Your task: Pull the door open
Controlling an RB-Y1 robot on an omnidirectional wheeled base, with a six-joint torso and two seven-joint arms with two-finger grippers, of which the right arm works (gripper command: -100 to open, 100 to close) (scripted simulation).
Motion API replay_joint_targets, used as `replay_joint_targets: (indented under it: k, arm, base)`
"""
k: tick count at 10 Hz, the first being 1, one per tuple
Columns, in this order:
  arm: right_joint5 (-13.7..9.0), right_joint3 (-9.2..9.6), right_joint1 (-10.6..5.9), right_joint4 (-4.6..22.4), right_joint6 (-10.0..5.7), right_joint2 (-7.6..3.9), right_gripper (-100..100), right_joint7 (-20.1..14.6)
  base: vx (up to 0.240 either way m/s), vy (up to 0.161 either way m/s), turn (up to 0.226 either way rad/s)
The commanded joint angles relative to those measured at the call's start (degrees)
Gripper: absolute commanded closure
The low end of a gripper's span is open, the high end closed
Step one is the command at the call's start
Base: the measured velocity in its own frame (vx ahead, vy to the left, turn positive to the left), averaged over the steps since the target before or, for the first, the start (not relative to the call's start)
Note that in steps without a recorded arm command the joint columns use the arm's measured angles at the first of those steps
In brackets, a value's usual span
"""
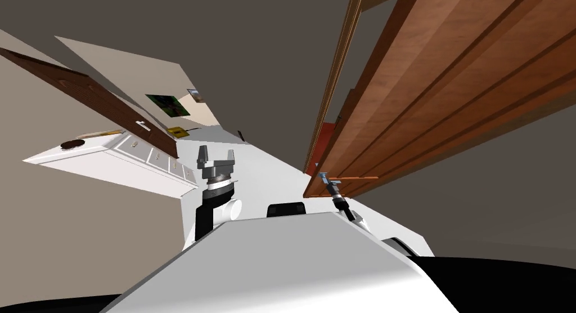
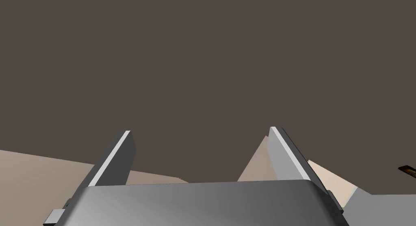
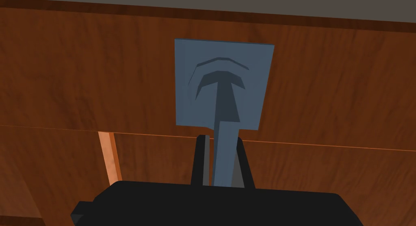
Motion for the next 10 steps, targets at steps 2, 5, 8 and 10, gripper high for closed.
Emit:
replay_joint_targets:
  k: [2,5,8,10]
  arm:
    - [2.44,-2.07,-0.94,0.09,1.14,1.27,100,-0.32]
    - [2.98,-1.89,-0.56,1.21,-0.32,0.79,100,-1.13]
    - [3.17,-1.17,0.74,1.75,-2.71,-0.23,100,-2.18]
    - [3.3,-0.69,1.59,2.11,-4.28,-0.9,100,-2.87]
  base:
    - [-0.215,-0.075,0.133]
    - [-0.146,-0.046,0.112]
    - [-0.198,-0.065,0.141]
    - [-0.176,-0.053,0.126]
